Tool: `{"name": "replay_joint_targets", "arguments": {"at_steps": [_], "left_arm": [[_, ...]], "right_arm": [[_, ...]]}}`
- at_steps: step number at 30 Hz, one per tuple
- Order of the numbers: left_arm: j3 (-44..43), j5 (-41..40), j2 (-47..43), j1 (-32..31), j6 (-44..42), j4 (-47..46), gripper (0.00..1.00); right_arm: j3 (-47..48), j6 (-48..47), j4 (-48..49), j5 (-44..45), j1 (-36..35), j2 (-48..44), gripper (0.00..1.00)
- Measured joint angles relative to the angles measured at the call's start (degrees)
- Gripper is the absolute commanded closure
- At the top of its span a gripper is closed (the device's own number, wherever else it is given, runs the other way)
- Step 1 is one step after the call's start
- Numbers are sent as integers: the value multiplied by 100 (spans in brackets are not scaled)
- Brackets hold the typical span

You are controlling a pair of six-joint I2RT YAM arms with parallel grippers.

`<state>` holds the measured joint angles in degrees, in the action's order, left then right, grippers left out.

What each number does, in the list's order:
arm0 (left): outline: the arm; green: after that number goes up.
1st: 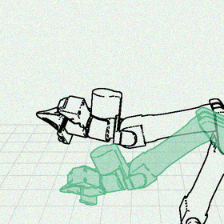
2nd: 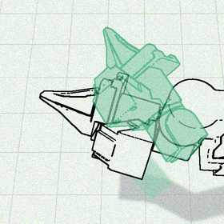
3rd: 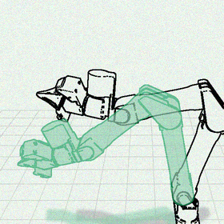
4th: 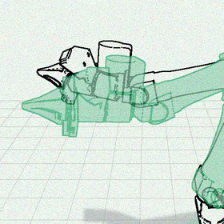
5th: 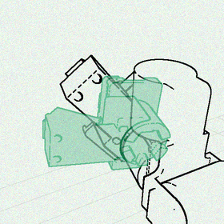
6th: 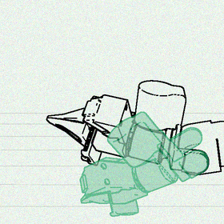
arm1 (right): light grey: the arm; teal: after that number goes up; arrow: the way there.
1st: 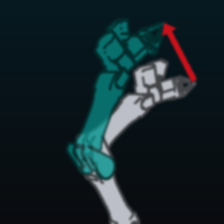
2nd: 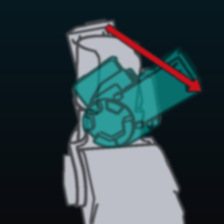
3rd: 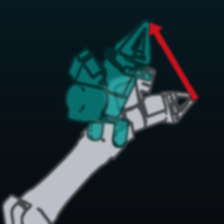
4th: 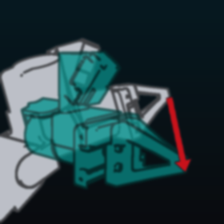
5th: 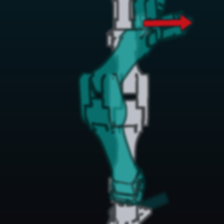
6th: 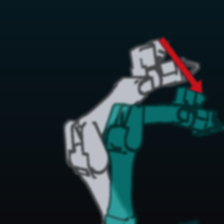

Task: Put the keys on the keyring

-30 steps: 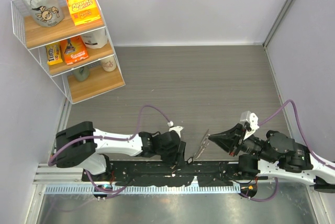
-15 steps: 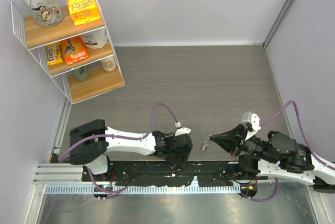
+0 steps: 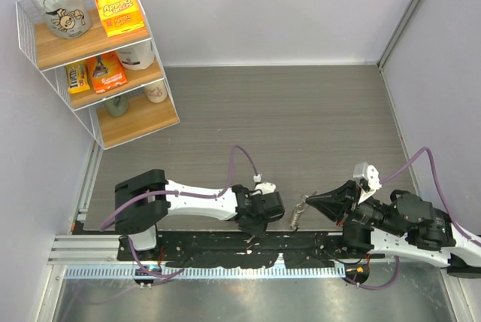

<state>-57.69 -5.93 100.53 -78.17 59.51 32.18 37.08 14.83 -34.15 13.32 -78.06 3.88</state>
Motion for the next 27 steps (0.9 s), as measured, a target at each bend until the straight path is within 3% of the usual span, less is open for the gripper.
{"name": "replay_joint_targets", "arguments": {"at_steps": [6, 13, 25, 27], "left_arm": [[-232, 42, 195, 63, 37, 323, 71], [-551, 44, 442, 74, 92, 673, 100], [-640, 205, 295, 319, 105, 822, 100], [-654, -387, 186, 450, -181, 866, 100]], "right_arm": [[146, -13, -216, -57, 2, -149, 95], [273, -35, -426, -103, 2, -302, 95], [350, -76, -592, -166, 2, -304, 95], [363, -92, -592, -168, 2, -304, 95]]}}
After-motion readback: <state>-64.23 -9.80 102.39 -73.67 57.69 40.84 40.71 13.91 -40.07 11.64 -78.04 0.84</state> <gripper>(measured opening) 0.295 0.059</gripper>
